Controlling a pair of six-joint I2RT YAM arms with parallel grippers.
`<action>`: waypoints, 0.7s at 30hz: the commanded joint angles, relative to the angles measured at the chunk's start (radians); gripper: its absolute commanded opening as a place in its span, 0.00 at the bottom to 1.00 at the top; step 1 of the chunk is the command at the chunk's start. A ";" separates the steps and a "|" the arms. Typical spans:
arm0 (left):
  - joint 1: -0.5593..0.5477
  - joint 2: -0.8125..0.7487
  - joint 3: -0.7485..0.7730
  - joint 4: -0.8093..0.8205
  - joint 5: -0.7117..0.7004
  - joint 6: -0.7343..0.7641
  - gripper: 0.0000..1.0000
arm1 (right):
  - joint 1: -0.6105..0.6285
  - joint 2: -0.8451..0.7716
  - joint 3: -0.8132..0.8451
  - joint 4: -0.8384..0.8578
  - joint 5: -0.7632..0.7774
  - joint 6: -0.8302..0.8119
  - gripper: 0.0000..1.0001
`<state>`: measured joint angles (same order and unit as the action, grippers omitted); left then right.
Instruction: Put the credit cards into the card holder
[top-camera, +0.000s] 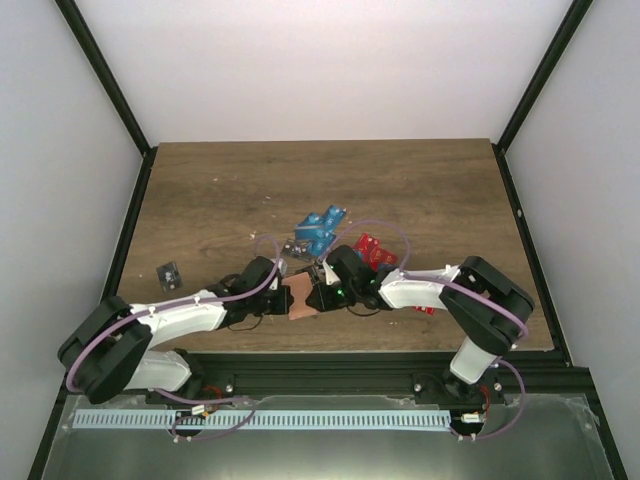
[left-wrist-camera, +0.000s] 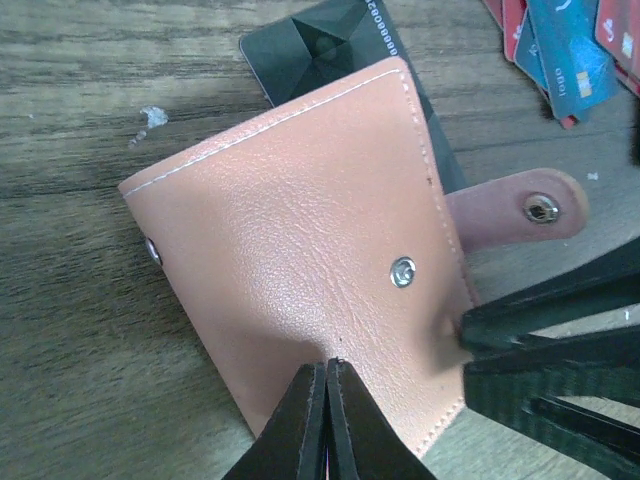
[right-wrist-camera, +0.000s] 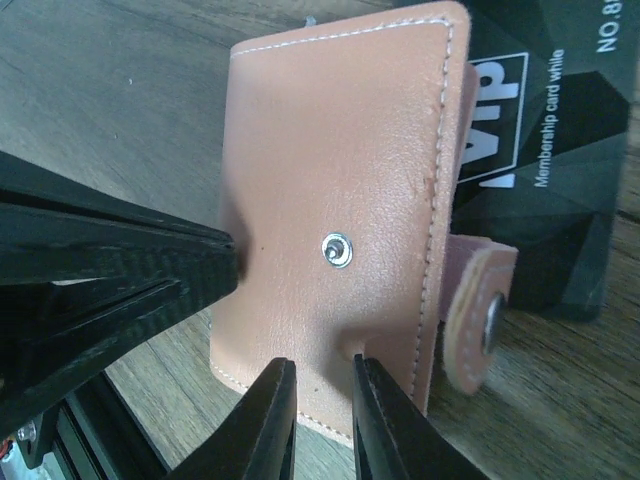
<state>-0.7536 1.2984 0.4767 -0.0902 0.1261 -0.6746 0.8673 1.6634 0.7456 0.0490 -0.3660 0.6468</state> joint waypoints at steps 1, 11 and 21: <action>-0.003 0.051 -0.012 0.059 0.026 0.023 0.04 | 0.001 -0.049 0.042 -0.080 0.035 -0.022 0.19; -0.003 0.089 -0.009 0.063 0.028 0.040 0.04 | -0.004 -0.152 0.125 -0.257 0.202 -0.083 0.34; -0.003 0.087 -0.007 0.049 0.026 0.053 0.04 | -0.004 -0.093 0.155 -0.300 0.267 -0.101 0.36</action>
<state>-0.7536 1.3621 0.4759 -0.0231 0.1459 -0.6449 0.8661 1.5482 0.8616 -0.2169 -0.1410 0.5629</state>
